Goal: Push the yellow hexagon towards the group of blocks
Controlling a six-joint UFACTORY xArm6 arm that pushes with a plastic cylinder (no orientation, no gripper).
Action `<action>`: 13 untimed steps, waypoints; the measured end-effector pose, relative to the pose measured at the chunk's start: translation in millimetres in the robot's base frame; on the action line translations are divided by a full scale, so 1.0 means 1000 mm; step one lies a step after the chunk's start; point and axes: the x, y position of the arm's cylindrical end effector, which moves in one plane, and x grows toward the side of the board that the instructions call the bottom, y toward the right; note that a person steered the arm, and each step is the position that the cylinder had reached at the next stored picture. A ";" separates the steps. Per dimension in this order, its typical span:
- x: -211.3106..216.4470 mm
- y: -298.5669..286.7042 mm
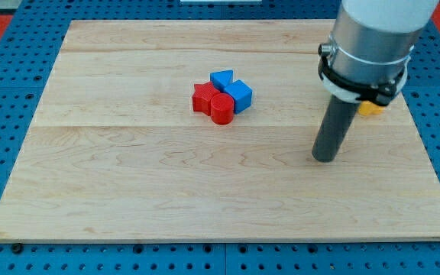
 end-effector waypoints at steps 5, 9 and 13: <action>-0.048 0.000; -0.055 0.013; -0.066 0.013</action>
